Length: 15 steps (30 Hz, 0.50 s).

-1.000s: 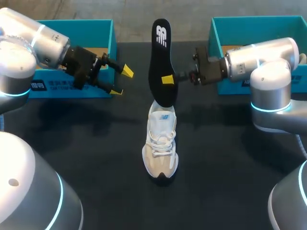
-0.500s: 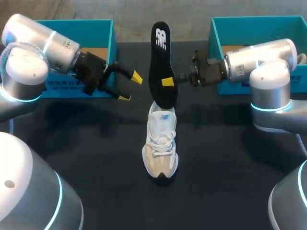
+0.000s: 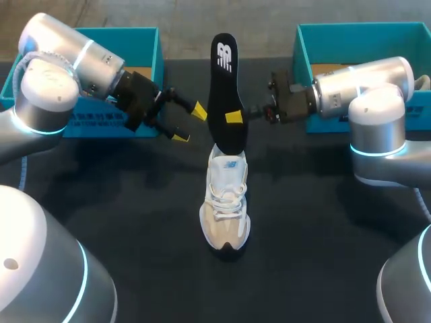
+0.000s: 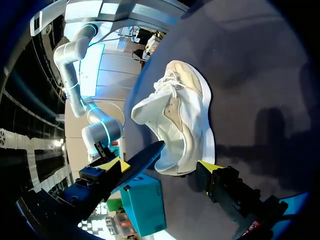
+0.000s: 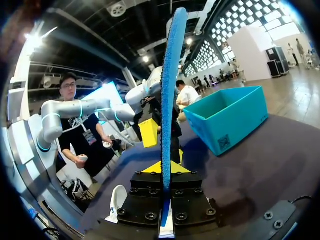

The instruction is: Take the shoe out of the shoebox, open the shoe tongue, remove and reinsert the insole, then place the shoe into the shoebox

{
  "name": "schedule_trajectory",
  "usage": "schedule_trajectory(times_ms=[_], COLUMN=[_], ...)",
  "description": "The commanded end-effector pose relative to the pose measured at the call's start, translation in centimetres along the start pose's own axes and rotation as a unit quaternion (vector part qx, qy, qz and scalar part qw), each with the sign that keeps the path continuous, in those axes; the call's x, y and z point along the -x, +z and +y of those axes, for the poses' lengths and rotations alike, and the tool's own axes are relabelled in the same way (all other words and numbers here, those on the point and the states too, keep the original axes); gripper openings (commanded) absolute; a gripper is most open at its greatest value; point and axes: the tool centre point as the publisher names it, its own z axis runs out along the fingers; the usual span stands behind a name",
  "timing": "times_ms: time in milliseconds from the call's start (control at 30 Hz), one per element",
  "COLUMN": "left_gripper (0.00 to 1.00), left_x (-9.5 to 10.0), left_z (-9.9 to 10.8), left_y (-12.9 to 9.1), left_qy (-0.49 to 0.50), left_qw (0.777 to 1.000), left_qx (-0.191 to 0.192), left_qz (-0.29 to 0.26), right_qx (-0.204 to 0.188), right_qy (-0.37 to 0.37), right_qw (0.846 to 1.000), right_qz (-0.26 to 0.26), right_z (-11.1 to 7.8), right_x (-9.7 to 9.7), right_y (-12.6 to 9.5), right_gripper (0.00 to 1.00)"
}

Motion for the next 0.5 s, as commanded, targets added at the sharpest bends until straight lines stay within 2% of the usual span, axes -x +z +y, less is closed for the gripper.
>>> schedule_trajectory(times_ms=[33,500], left_gripper=[1.00,1.00], left_x=[0.0,0.3], left_z=[0.1,-0.1], left_y=[0.3,0.2], left_qy=[0.000,0.016], left_qw=[1.000,1.000], left_qx=[0.000,-0.003], left_qz=[0.000,-0.004], right_qx=[0.004,0.008], right_qy=[0.000,0.015], right_qw=[1.000,1.000], right_qz=[0.001,0.003], right_z=[-0.3,-2.1], right_x=[0.5,0.2], right_y=[0.8,1.2], right_gripper=[0.00,0.00])
